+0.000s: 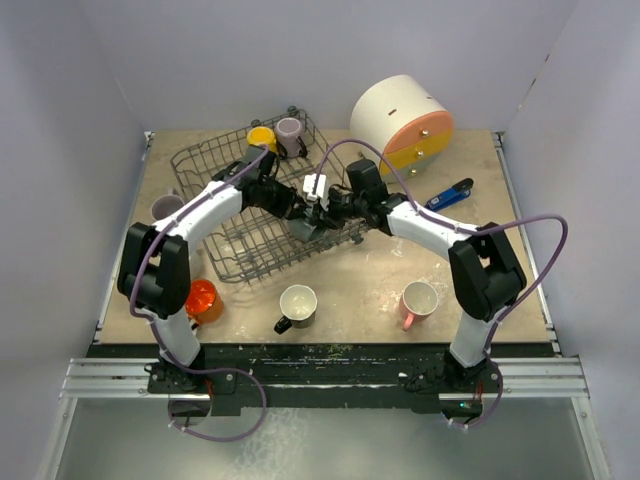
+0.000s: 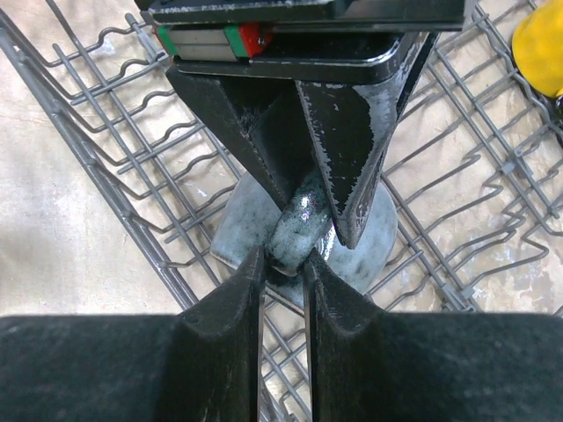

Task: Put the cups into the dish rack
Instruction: Turn the cup upside down in the dish rack.

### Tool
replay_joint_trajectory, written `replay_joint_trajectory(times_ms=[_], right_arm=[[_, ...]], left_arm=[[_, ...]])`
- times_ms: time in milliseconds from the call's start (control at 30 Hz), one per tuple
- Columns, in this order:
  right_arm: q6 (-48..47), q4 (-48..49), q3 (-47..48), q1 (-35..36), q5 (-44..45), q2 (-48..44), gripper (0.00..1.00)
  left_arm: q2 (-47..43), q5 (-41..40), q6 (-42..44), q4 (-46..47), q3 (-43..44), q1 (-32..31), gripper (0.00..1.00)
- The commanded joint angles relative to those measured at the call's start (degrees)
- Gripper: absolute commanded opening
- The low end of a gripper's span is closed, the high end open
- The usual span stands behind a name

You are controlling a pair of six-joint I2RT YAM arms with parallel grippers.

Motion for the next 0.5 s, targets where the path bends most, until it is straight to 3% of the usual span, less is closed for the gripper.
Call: replay_joint_trajectory(times_ms=[0,167,267,467], right_arm=[[-3.95,4.93,0.02,1.04,-1.0,-4.2,0.0],[-5.16,4.65,-0.84,1.67,-1.09,-4.71,0.0],[-5.13,2.41,-0.19,1.66,-1.46,-4.93,0.03],[-3.1,-2.83,2.96,1.05,-2.23,-6.51,0.36]], left_arm=[[-3.05,0.87,-8.66,-1.36,-2.36,-0.68,0.2],[-2.71,1.21,-7.07,-0.01,-1.92,-0.74,0.22],[-3.54,0.16,-5.39,0.92,-1.92,-0.7,0.0],[-6.92,-3.2,-0.19,2.75,-2.27,-0.72,0.0]])
